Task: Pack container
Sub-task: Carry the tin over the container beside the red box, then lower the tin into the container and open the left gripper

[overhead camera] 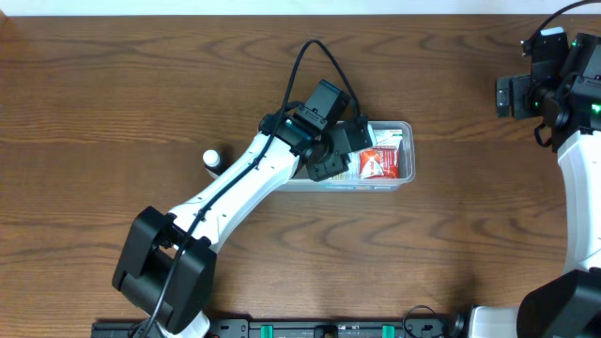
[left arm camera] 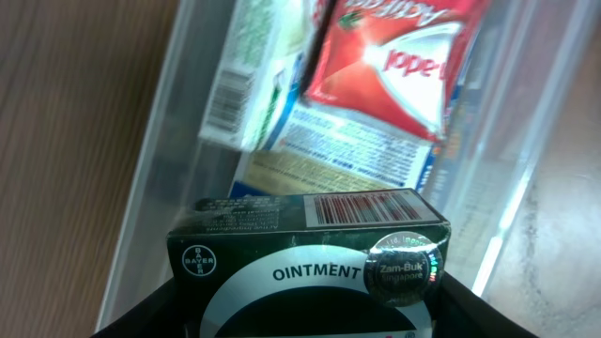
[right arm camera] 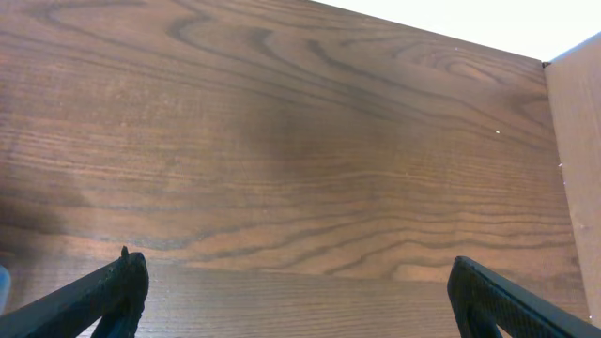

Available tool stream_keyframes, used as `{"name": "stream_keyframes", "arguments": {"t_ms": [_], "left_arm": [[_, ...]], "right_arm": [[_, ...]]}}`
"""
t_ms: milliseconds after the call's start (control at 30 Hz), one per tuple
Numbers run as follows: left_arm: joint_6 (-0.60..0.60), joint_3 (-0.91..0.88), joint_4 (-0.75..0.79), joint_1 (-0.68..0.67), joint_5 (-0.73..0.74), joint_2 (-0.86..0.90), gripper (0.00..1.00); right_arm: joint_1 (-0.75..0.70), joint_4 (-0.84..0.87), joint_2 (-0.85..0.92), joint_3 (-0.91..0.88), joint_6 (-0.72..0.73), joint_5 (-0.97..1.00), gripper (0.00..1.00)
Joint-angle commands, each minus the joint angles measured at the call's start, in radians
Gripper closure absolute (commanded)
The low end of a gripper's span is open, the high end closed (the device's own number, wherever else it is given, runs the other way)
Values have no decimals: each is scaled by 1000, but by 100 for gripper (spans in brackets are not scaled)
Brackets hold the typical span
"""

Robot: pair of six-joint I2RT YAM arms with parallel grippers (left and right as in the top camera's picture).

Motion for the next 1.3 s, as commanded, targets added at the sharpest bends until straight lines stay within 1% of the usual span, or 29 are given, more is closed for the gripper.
{"name": "stream_keyframes", "arguments": {"t_ms": [0,167,333,600,867,1267], "left_arm": [[72,11,3,-4,49,17,43],[119,11,6,-4,51,18,44],[204,11,8,-4,51,36,44],[272,11,33,-4,51,97,44],[272,11,62,-4,51,129,44],[273,11,82,-6,51,129,43]], "right_arm": [[-5,-1,8,6,13,0,1],[-5,-1,8,6,13,0,1],[-5,-1,8,6,13,0,1],[-5,-1,8,6,13,0,1],[-5,-1,8,6,13,0,1],[-5,-1,8,6,13,0,1]]}}
